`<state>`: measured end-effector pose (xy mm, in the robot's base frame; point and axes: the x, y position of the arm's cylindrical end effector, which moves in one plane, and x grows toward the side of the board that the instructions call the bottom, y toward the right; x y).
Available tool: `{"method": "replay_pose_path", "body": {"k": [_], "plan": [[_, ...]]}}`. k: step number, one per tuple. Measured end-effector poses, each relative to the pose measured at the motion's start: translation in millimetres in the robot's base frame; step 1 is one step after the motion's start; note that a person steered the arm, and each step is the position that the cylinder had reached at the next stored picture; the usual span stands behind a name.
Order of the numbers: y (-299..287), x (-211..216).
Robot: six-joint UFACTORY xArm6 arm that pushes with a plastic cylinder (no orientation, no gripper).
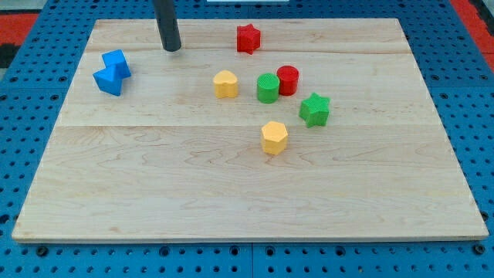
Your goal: Push the blue triangle along with blue cube to the top left
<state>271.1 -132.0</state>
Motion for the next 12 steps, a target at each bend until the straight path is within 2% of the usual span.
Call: {"method": "replay_pose_path", "body": {"k": [1, 5, 6, 9, 12], "plan": [[4.6, 17.0], [-52.6, 17.7], [-52.3, 37.4], [-17.8, 38.5], [4.3, 94.8]]}}
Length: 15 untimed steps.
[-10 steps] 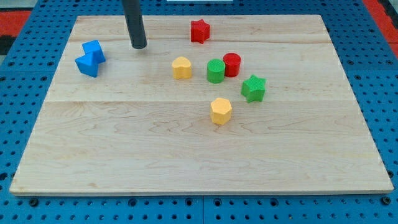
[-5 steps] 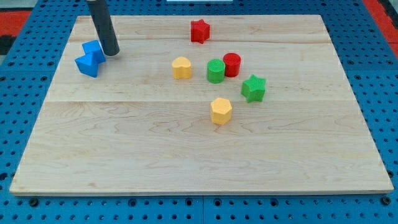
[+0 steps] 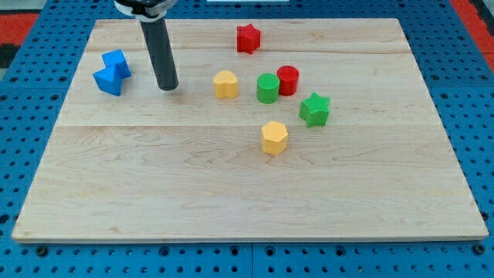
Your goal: Push the blue triangle along with blue cube to the top left
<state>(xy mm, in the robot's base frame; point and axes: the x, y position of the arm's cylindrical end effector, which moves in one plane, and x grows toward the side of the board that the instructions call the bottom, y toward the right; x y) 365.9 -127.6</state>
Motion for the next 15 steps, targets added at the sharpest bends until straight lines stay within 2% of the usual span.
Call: {"method": "replay_pose_path", "body": {"k": [3, 4, 5, 9, 15], "plan": [[0.0, 21.8], [0.0, 63.8], [0.0, 77.3], [0.7, 28.7], [-51.8, 33.5]]}}
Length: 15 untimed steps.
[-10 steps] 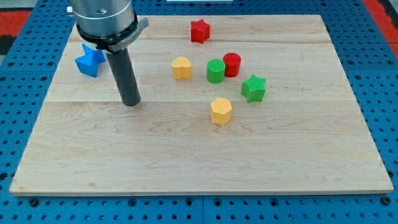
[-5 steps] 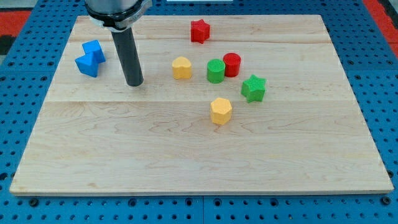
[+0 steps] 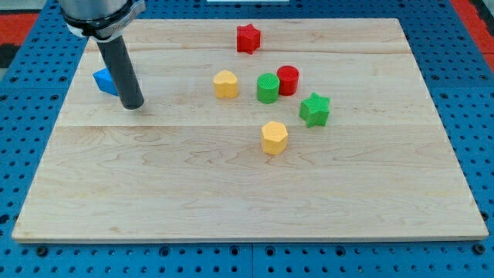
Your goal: Push the blue triangle along with blue cube to the top left
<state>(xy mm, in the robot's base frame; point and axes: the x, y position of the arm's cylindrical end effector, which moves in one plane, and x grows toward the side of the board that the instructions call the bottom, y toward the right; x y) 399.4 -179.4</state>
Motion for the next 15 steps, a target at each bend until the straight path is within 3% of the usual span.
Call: {"method": "replay_pose_path", "body": {"k": [4, 13, 15], "plan": [[-43.2, 4.1], [-44.2, -105.3], [-44.1, -90.7]]}}
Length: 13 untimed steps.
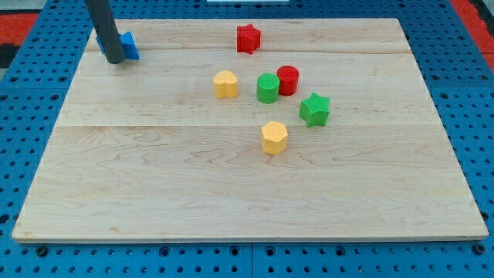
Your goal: Push the blue triangle along with blue cube to the top left
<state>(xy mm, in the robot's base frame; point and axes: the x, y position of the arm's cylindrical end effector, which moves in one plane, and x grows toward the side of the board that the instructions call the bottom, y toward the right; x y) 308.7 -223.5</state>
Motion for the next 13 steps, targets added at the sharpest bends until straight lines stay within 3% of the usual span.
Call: {"method": "replay_pose_path", "body": {"k": [1, 7, 10, 13], "plan": [[7.6, 26.3], [45.8, 22.0], [35.2, -22.0], [28.1, -31.1]]}}
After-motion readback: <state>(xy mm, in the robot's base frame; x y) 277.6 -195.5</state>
